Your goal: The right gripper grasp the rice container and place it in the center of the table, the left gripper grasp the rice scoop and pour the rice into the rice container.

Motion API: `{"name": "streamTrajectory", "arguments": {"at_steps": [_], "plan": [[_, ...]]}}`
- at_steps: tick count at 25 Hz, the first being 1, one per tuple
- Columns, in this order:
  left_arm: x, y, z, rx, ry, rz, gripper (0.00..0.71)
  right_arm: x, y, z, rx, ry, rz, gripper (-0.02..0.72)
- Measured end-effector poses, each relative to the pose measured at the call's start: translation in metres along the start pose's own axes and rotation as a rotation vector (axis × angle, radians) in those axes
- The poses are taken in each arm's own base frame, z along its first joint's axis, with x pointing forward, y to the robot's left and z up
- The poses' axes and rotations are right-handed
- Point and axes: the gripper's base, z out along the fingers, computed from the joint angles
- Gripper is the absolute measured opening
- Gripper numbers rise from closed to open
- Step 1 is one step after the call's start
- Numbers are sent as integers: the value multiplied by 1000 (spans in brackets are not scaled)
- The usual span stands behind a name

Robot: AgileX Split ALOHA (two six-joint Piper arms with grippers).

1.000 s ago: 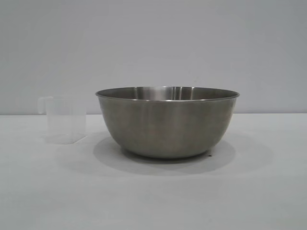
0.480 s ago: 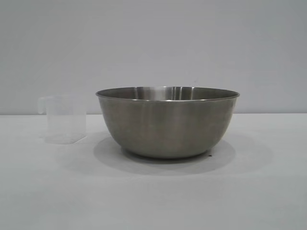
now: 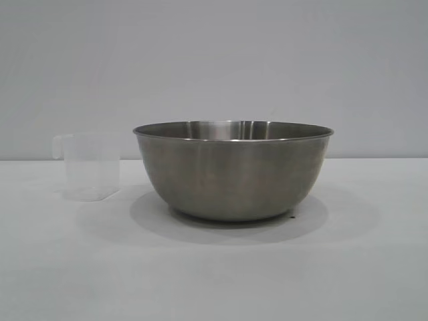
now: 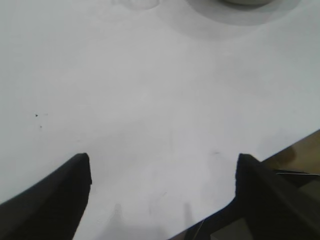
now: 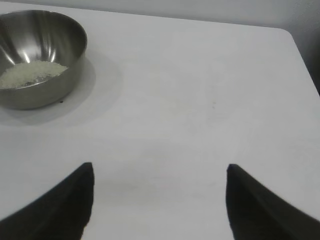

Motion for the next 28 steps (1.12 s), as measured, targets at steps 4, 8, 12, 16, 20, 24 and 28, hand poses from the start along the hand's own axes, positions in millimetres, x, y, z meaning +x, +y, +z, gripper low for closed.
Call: {"name": "streamTrajectory", "arguments": {"at_steps": [4, 8, 12, 16, 20, 24, 28], "plan": [[0, 0, 0, -2, 0, 1, 524, 0, 0, 0, 0, 0, 0, 472], [0, 0, 0, -2, 0, 1, 524, 0, 0, 0, 0, 0, 0, 472], [0, 1, 0, -16, 2, -10, 524, 0, 0, 0, 0, 0, 0, 472], [0, 4, 0, -107, 10, -94, 524, 0, 0, 0, 0, 0, 0, 472], [3, 6, -3, -224, 4, -197, 524, 0, 0, 0, 0, 0, 0, 472], [9, 3, -12, -317, -68, -251, 524, 0, 0, 0, 0, 0, 0, 472], [16, -3, -21, -356, -150, -252, 524, 0, 0, 0, 0, 0, 0, 472]]}}
